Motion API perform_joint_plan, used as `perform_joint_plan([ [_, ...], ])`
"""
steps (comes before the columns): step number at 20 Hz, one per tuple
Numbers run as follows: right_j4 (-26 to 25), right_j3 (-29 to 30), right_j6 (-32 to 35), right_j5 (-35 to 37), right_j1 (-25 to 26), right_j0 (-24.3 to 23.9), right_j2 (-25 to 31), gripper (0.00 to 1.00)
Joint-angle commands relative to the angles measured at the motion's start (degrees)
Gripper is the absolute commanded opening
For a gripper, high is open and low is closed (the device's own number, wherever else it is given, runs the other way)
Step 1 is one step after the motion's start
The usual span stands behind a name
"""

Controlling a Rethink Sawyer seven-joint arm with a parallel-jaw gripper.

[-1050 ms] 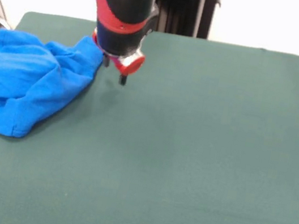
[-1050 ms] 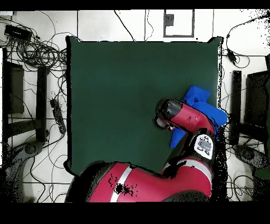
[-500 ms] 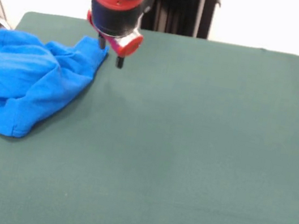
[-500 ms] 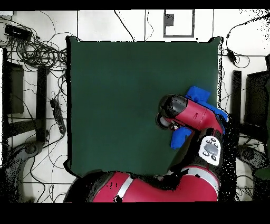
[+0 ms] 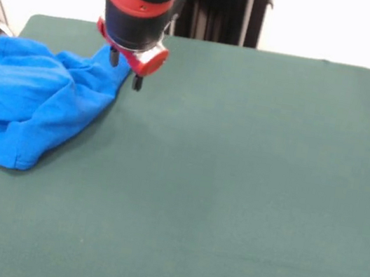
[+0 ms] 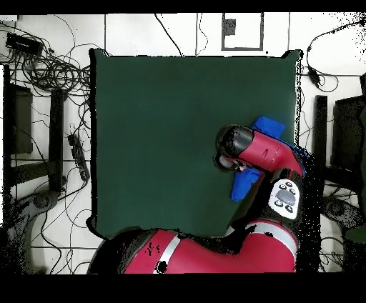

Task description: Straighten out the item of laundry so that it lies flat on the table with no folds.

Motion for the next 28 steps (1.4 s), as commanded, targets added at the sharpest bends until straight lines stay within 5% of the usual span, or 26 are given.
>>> perform_joint_plan([
  [1, -1.3, -1.6, 9.4, -5.9, 6.7, 1.1, 4.2, 1.00],
  [18, -2.3, -2.5, 8.2, -14.0, 12.1, 0.0, 2.6, 1.00],
  [28, -6.0, -1.7, 4.7, -13.9, 10.9, -1.4, 0.7, 1.00],
])
